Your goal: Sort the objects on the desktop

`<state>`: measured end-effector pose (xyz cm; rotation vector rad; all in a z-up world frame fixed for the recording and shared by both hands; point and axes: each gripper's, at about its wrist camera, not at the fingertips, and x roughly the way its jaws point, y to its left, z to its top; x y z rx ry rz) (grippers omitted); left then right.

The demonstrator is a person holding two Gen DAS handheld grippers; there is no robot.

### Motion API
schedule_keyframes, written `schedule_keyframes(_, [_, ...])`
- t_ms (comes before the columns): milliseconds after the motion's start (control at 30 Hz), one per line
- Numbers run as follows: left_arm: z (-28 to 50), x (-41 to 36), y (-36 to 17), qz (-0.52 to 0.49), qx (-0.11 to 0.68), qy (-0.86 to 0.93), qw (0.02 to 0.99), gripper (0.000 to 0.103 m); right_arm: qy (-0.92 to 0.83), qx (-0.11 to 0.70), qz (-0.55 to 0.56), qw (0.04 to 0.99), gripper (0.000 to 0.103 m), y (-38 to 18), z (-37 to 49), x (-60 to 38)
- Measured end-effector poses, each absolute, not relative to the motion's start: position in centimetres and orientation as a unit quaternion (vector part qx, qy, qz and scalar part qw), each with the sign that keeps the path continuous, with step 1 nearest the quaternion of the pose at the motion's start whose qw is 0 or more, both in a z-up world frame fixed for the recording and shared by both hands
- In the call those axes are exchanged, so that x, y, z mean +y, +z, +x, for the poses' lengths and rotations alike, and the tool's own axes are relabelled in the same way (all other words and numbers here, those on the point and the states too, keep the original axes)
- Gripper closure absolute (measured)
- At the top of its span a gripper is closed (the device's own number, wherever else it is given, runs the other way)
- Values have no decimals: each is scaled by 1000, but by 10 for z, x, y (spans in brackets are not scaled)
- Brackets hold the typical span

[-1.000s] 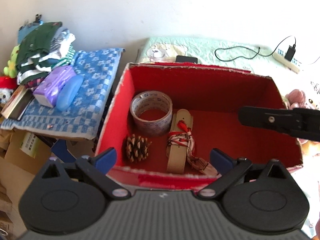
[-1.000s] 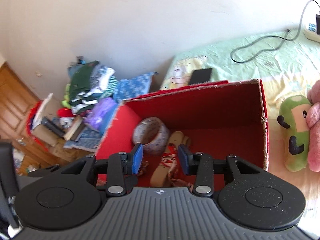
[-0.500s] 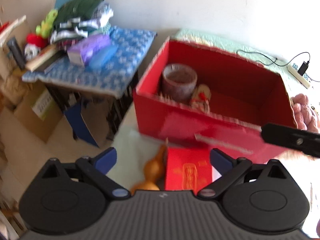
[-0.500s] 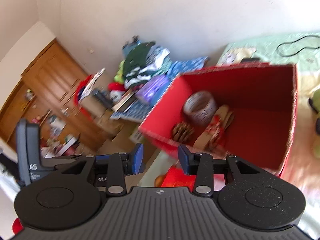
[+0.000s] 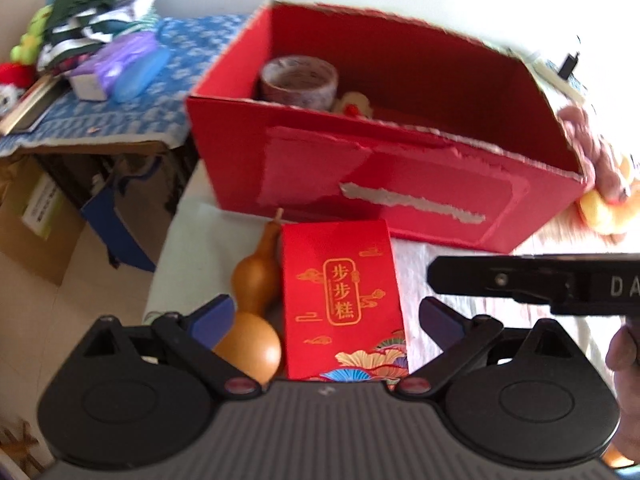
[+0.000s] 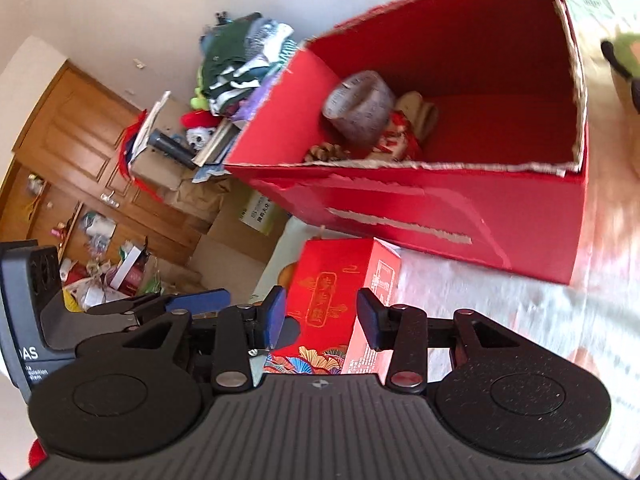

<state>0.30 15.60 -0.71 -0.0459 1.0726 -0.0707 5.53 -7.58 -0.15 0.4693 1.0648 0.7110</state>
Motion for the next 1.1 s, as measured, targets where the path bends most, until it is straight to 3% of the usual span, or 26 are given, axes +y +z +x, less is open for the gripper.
schedule_keyframes(533, [26,152,-40,-4,559,-132,819,6,273,526,249,766,61,-28,59,-66])
schedule_keyframes(1100, [26,82,-47,24,560,-206,802,5,218,538,272,767,62,-31,44,-129])
